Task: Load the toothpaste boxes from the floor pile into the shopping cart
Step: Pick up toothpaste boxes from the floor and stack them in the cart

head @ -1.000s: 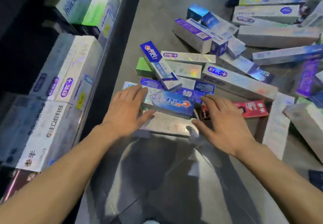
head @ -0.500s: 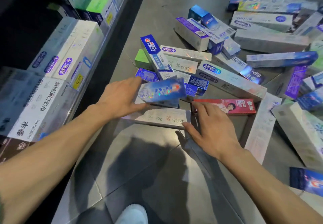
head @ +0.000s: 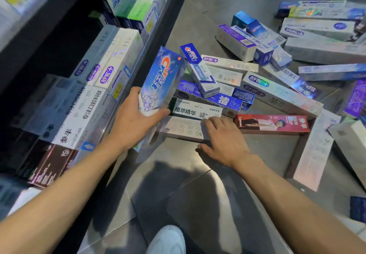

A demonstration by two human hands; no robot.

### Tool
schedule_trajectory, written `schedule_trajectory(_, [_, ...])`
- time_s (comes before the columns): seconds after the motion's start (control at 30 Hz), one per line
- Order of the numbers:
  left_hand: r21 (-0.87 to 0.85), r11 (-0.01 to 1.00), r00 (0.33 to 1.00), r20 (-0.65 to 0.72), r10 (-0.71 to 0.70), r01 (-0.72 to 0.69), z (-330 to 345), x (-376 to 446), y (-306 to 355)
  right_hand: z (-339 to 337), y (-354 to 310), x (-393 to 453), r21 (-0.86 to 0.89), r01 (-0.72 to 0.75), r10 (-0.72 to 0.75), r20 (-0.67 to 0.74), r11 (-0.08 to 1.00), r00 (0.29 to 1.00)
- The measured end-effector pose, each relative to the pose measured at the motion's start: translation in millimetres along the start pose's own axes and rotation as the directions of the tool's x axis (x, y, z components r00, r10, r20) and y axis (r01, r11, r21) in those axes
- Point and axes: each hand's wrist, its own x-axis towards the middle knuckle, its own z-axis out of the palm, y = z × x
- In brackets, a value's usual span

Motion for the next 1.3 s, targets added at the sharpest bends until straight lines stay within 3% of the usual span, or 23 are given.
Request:
schedule_trajectory(0.4, [-0.109, 0.951, 0.957, -0.002, -0.290, 0.288, 3, -27, -30, 13, -24, -1, -0.111, -0.106, 0.103, -0.035, 0.988, 0.994])
schedule_trajectory(0.5, [-0.100, 0.943, 0.948, 0.008, -0.319, 0.318, 7, -27, -26, 11, -27, 1, -0.028, -0.163, 0.164, 0.041, 0.986, 0.986])
schedule_trajectory(0.6, [-0.089, 0.952, 0.956, 0.008, -0.292, 0.292, 9, -30, -19, 12, -23, -2, 0.286, -0.219, 0.193, 0.116, 0.933, 0.974])
schedule_trajectory(0.7, [-0.150, 0.957, 0.968, 0.011, -0.250, 0.249, 11, -32, -14, 10, -20, -16, 0.634, -0.267, 0.277, 0.086, 0.726, 0.957])
schedule_trajectory(0.8, [-0.328, 0.907, 0.962, 0.026, -0.272, 0.265, 16, -32, -5, -5, -21, -29, 0.912, -0.288, 0.376, 0.168, 0.292, 0.911])
schedule_trajectory(0.87, [-0.439, 0.857, 0.960, 0.055, -0.274, 0.270, 17, -34, 8, -26, -24, -32, 0.970, -0.241, 0.352, 0.215, 0.029, 0.911])
schedule_trajectory(0.97, [-0.546, 0.789, 0.960, 0.136, -0.246, 0.280, 8, -42, 45, -70, -33, -41, 0.960, -0.177, 0.282, 0.234, -0.216, 0.930])
schedule_trajectory(1.07, [-0.591, 0.733, 0.942, 0.214, -0.259, 0.336, -15, -48, 100, -126, -43, -59, 0.931, -0.186, 0.231, 0.265, -0.312, 0.936])
schedule_trajectory(1.3, [-0.554, 0.741, 0.925, 0.232, -0.299, 0.379, -118, -59, 265, -301, -52, -112, 0.900, -0.135, 0.210, 0.238, -0.414, 0.948])
